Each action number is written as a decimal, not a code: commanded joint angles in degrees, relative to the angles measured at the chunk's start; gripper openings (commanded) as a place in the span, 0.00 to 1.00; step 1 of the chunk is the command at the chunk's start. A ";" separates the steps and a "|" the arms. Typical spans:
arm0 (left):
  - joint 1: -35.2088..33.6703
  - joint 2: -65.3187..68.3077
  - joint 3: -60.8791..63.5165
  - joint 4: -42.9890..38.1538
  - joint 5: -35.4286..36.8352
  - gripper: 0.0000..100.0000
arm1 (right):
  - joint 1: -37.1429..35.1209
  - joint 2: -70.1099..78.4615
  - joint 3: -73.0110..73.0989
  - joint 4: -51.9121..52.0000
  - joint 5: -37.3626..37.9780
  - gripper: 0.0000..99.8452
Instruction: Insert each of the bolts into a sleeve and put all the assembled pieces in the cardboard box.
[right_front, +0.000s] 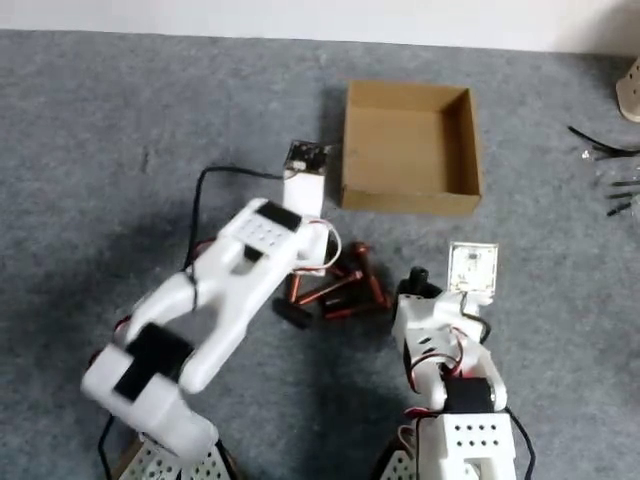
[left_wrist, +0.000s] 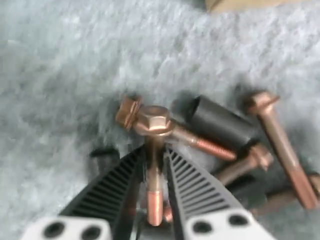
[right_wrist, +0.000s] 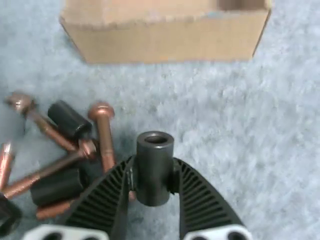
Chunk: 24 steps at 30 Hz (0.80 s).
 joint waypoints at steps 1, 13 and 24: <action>0.22 -15.25 9.98 -8.26 -0.26 0.00 | -2.77 -0.66 0.84 -4.88 0.79 0.00; 0.22 -56.13 42.86 -31.56 -8.09 0.00 | -11.47 -0.66 7.96 -27.74 4.75 0.00; -3.47 -78.73 47.08 -31.65 -7.56 0.00 | -23.69 -0.66 8.75 -32.40 7.38 0.00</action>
